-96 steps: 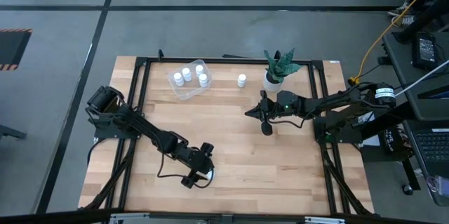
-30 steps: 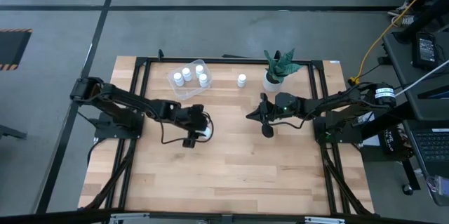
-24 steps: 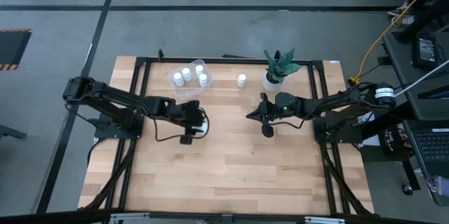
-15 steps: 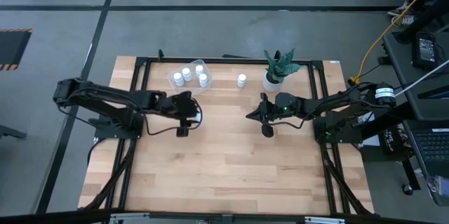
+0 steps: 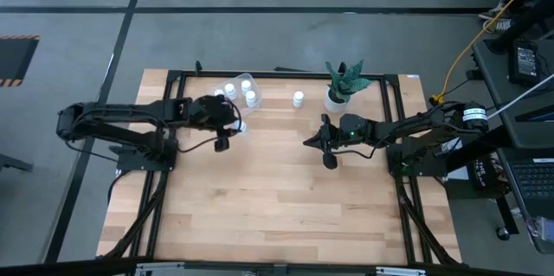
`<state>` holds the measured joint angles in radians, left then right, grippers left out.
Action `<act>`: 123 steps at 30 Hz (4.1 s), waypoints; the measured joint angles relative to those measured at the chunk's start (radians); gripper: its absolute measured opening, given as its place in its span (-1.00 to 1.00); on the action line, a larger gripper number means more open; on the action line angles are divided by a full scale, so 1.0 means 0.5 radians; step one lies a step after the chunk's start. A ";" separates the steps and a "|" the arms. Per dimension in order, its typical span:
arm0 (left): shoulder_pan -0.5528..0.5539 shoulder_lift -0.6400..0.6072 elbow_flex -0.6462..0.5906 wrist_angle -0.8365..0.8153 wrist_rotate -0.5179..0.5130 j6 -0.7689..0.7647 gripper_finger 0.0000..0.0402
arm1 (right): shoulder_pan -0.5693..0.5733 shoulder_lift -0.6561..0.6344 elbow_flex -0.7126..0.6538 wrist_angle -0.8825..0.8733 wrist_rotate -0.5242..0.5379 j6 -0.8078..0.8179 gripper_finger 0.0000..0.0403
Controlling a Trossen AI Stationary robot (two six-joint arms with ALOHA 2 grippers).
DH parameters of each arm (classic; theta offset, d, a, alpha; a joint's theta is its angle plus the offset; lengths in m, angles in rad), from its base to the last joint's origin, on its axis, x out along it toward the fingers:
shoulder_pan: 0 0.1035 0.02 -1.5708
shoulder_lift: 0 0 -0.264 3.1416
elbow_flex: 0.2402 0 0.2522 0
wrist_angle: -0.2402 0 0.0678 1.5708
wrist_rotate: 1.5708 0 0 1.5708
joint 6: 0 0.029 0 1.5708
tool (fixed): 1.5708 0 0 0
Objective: Pick and place pill bottles into a basket
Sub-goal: Put the white pill bottle into the transparent container
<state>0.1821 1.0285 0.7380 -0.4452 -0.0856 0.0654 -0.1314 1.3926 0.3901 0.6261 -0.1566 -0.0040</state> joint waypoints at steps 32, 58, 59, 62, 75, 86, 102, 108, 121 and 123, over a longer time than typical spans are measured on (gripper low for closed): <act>0.760 0.470 0.002 0.312 -0.020 0.232 -0.23 | -0.001 -0.001 0.002 0.123 0.001 -0.211 -0.97; 0.871 0.754 0.002 0.506 -0.027 0.050 -0.23 | -0.001 -0.001 0.002 0.086 0.069 -0.179 -0.97; 0.871 0.772 0.002 0.538 -0.039 0.050 -0.23 | -0.001 -0.001 0.002 0.084 0.069 -0.171 -0.97; 0.872 0.816 0.002 0.554 -0.044 0.050 -0.23 | 0.000 -0.001 0.002 0.082 0.069 -0.167 -0.97; 0.881 0.872 0.002 0.531 -0.101 0.008 -0.23 | 0.000 -0.001 0.002 0.065 0.069 -0.167 -0.97; 0.884 0.869 0.005 0.464 -0.038 0.000 -0.10 | 0.001 -0.001 0.002 0.066 0.068 -0.167 -0.97; 0.881 0.756 -0.002 0.356 -0.010 -0.002 -0.08 | 0.000 -0.001 0.002 0.067 0.067 -0.171 -0.97; 0.881 0.599 -0.002 0.354 0.030 -0.002 -0.08 | 0.000 -0.001 0.002 0.067 0.067 -0.173 -0.97; 0.865 0.238 -0.002 0.327 0.353 0.106 -0.14 | 0.000 -0.001 0.002 0.061 0.067 -0.174 -0.97; 0.835 0.147 -0.001 0.324 0.388 0.106 -0.21 | 0.000 -0.001 0.002 0.062 0.067 -0.162 -0.97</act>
<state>0.5995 1.1019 0.7376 -0.2833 0.1084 0.1185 -0.1314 1.3922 0.3908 0.6570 -0.1230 -0.0853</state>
